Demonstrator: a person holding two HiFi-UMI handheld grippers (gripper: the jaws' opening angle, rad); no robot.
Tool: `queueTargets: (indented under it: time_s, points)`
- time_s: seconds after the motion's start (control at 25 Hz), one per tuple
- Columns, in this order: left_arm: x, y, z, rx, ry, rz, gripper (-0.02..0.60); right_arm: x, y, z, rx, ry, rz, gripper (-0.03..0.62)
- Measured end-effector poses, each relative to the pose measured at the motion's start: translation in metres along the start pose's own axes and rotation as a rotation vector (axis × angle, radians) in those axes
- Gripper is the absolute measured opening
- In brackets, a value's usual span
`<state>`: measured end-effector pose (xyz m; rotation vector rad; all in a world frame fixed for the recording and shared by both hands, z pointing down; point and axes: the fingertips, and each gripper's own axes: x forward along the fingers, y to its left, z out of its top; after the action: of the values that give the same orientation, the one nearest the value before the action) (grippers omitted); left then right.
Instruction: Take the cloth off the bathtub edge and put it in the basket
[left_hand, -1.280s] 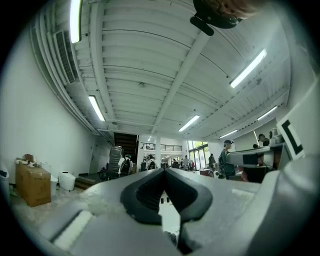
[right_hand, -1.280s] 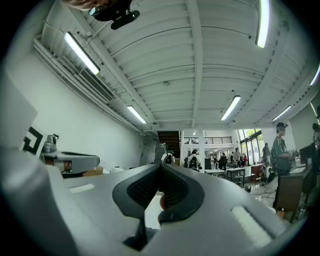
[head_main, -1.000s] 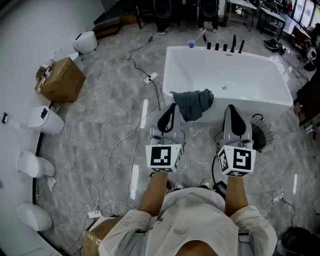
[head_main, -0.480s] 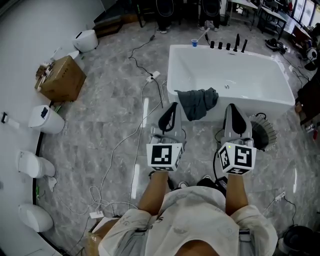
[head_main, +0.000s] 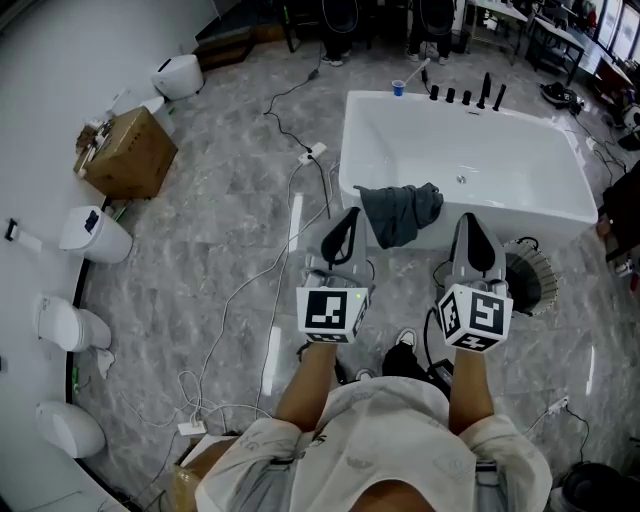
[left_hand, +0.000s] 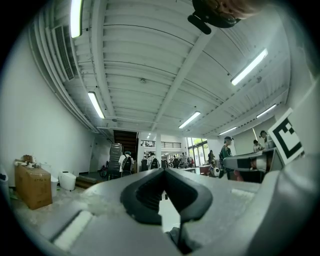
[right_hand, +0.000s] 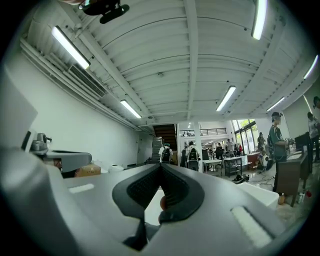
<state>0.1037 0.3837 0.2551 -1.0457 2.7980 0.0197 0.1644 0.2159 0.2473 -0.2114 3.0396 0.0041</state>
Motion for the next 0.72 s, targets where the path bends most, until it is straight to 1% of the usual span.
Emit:
queueTargets:
  time_s: [0.12, 0.32, 0.36, 0.48, 0.52, 0.56, 0.72]
  points:
    - [0.022, -0.005, -0.005, 0.013, 0.009, -0.006, -0.002, 0.018, -0.014, -0.006, 0.032, 0.016, 0.004, 0.002]
    - [0.065, -0.010, -0.010, 0.020, 0.008, -0.004, -0.002, 0.051, -0.044, -0.014, 0.010, 0.035, -0.002, 0.002]
    - [0.074, -0.012, -0.012, 0.021, 0.013, -0.005, -0.002, 0.057, -0.051, -0.015, -0.010, 0.039, -0.007, 0.002]
    - [0.102, -0.021, -0.013, 0.026, 0.013, -0.011, -0.002, 0.076, -0.068, -0.021, -0.134, 0.055, -0.042, 0.002]
    - [0.111, -0.025, -0.014, 0.030, 0.013, -0.014, -0.002, 0.082, -0.072, -0.022, -0.161, 0.059, -0.044, 0.003]
    - [0.121, -0.029, -0.014, 0.034, 0.013, -0.018, -0.002, 0.088, -0.077, -0.024, -0.167, 0.062, -0.040, 0.002]
    - [0.153, -0.041, -0.017, 0.051, 0.020, -0.030, -0.002, 0.108, -0.099, -0.027, -0.122, 0.065, -0.025, 0.003]
